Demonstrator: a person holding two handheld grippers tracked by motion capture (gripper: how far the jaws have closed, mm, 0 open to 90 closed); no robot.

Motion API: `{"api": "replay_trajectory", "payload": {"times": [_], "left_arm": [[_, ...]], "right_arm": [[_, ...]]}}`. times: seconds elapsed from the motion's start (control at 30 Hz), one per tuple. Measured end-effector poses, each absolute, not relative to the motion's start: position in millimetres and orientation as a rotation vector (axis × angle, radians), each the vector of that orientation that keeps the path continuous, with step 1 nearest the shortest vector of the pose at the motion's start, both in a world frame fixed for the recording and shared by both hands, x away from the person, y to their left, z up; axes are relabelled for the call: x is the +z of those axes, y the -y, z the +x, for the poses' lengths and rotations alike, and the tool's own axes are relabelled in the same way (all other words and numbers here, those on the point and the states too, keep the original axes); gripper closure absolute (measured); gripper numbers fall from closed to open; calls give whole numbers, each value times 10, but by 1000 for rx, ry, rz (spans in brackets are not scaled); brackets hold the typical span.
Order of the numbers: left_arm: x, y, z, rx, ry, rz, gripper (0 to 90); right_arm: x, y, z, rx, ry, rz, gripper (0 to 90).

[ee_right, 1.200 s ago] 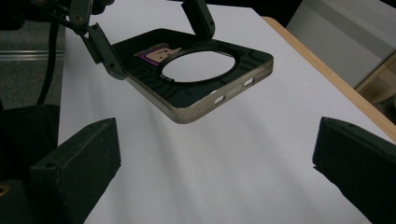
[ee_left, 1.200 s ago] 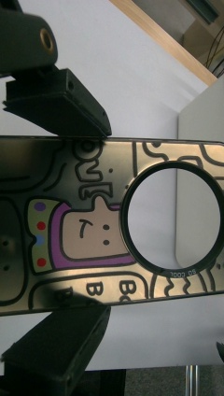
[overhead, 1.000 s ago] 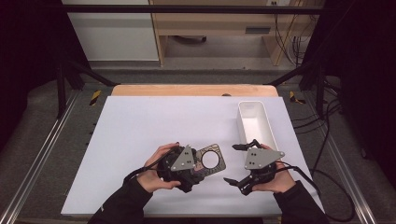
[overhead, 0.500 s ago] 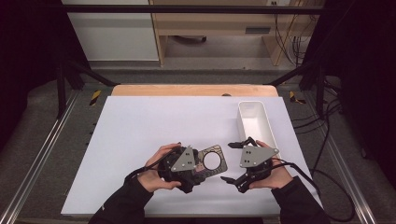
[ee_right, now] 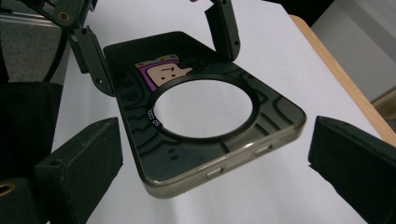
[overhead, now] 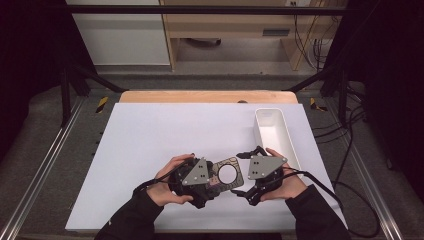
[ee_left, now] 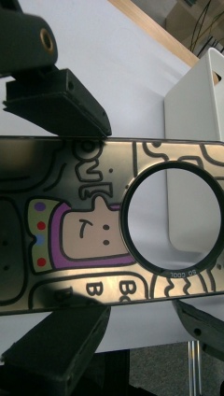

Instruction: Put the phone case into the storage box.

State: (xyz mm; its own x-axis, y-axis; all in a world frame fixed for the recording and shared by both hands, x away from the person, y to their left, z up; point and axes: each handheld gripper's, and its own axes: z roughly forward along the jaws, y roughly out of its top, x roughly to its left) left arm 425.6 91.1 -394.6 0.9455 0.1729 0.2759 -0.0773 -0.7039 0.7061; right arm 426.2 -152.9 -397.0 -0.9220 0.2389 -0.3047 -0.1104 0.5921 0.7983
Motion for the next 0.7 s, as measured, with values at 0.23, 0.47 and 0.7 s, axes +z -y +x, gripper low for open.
{"api": "replay_trajectory", "payload": {"times": [0.23, 0.47, 0.7], "left_arm": [[-3954, -903, 4246, 400, -45, 2322, 115], [-3970, -893, 4241, 378, -17, 2323, 115], [-3986, -876, 4225, 357, 11, 2327, 115]], "right_arm": [[-3983, 1467, 4290, 1256, -2479, 60, 33], [-4019, 1431, 4313, 1273, -2515, 12, 34], [-4049, 1408, 4318, 1291, -2543, -35, 36]]}}
